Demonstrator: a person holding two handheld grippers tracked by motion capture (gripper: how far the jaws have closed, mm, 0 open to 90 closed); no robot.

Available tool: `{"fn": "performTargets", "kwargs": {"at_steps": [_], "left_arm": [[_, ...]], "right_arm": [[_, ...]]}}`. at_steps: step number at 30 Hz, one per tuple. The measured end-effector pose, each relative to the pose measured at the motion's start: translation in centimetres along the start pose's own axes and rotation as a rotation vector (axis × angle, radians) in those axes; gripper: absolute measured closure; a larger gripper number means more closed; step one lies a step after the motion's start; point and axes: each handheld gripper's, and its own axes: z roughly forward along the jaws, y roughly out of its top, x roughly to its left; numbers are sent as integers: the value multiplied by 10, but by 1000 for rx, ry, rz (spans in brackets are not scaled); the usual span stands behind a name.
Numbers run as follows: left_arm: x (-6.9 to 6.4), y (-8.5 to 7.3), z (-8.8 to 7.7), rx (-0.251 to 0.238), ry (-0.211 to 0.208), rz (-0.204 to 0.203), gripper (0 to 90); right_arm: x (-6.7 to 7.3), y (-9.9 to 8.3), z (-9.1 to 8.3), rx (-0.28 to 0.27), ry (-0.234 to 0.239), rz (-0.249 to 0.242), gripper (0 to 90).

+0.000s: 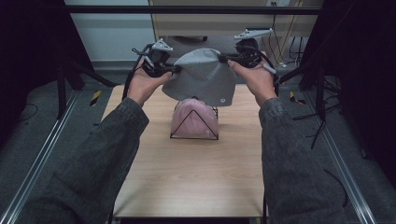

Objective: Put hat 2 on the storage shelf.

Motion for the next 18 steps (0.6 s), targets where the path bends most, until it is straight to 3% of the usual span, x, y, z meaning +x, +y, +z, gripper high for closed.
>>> {"fn": "performTargets", "kwargs": {"at_steps": [18], "left_arm": [[-3,-21,12,25,-12,-27,866]], "right_arm": [[3,-17,7,24,19,10,863]]}}
